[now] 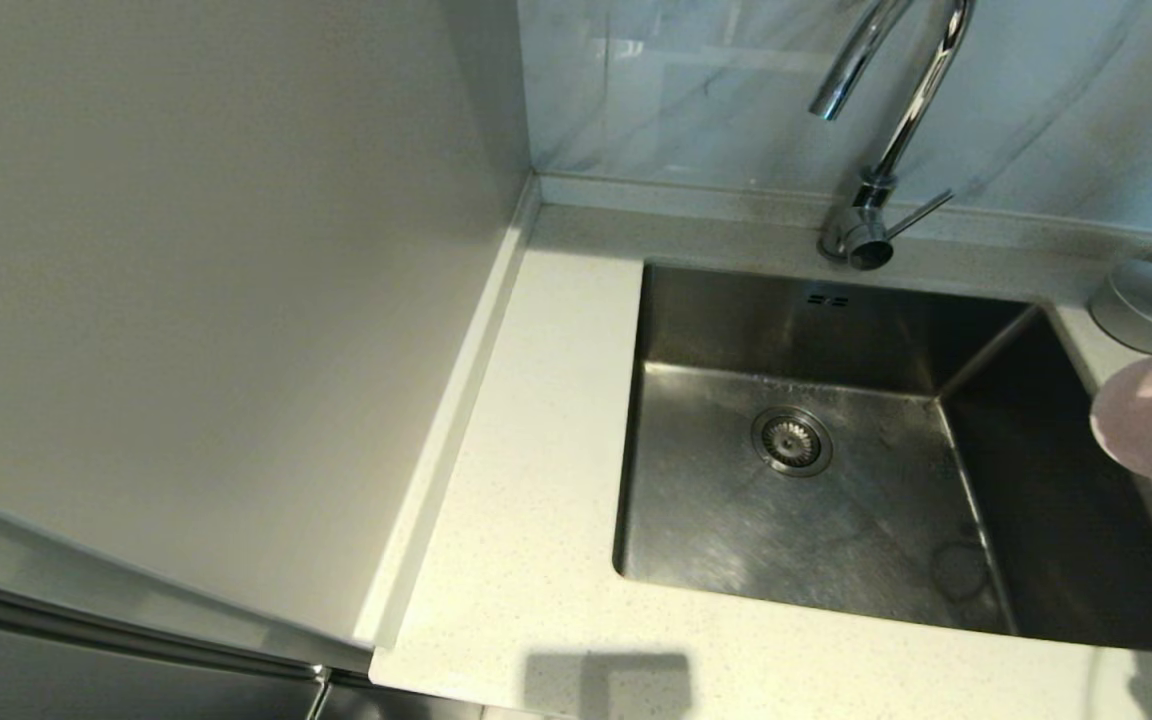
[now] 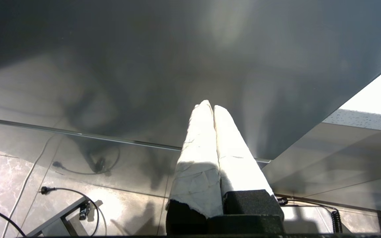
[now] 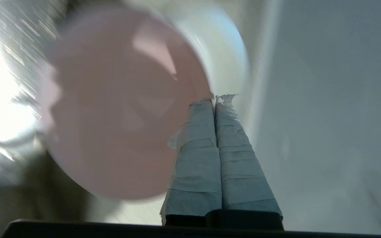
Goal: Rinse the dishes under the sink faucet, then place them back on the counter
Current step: Place the bowl on the table
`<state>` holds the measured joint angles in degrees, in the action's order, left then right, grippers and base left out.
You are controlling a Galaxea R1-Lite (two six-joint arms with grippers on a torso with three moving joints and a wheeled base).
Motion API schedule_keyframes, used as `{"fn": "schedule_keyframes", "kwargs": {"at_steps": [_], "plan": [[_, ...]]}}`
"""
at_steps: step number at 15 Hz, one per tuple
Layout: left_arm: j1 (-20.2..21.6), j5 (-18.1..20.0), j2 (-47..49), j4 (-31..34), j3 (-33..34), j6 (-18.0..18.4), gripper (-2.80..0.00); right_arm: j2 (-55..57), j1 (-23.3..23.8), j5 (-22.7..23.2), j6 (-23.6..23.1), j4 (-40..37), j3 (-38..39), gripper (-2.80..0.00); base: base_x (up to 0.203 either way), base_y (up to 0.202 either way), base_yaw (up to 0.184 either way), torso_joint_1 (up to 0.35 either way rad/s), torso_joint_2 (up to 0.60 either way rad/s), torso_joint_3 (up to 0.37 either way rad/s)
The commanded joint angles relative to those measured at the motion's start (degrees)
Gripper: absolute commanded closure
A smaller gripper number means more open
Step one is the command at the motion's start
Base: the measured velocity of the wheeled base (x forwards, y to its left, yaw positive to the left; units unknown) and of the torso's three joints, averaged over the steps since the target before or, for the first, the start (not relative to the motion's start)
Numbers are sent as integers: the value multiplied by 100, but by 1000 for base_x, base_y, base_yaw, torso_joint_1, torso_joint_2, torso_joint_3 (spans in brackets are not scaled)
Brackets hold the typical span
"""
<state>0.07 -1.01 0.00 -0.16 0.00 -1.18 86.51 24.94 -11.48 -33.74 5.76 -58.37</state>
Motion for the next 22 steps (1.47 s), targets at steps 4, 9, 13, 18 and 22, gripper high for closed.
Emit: {"fn": "schedule_keyframes", "kwargs": {"at_steps": [4,9,13,18,22], "plan": [[1,-4,-24,-2,0,-5,0,-352,1074,6,-347,-425,175,0,0,0,0,0,0,0],[1,-4,-18,-2,0,-5,0,-274,1539,6,-524,-402,332,0,0,0,0,0,0,0],[1,1,-18,-2,0,-5,0,-330,1755,-3,-623,-401,582,0,0,0,0,0,0,0],[1,-4,-18,-2,0,-5,0,-786,2004,-3,-805,-399,1323,0,0,0,0,0,0,0],[1,-4,-18,-2,0,-5,0,-1027,2010,15,-827,-315,1609,0,0,0,0,0,0,0]]}}
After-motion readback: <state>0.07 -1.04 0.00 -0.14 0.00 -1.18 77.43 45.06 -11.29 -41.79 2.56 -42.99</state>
